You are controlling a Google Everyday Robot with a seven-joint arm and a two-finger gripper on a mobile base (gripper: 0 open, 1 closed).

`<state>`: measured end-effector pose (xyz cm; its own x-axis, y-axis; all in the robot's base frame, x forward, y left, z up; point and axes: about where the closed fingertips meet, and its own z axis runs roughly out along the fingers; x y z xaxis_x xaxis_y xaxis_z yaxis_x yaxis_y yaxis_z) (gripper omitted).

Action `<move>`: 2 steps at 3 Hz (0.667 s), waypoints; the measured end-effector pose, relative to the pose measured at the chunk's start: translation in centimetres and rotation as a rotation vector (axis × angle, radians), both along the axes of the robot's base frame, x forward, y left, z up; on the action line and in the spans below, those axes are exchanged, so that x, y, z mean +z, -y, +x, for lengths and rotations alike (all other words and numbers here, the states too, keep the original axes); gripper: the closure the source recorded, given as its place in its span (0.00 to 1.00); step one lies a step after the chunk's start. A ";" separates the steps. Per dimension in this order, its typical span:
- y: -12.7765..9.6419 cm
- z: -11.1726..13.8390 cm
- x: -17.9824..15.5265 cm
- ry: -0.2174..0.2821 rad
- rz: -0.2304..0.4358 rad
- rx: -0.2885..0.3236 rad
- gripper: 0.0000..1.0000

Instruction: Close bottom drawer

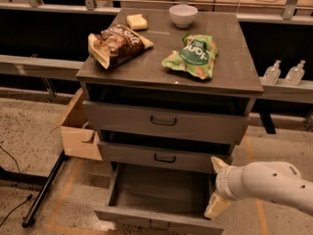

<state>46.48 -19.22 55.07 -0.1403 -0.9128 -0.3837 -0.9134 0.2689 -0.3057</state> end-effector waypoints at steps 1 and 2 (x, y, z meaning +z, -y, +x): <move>-1.0 0.7 -6.0 -0.004 0.015 0.058 0.00; -0.9 0.5 -10.1 -0.039 -0.022 0.086 0.00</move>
Offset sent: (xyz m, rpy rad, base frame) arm 0.0039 0.0094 -0.1543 -0.0733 0.0817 0.1128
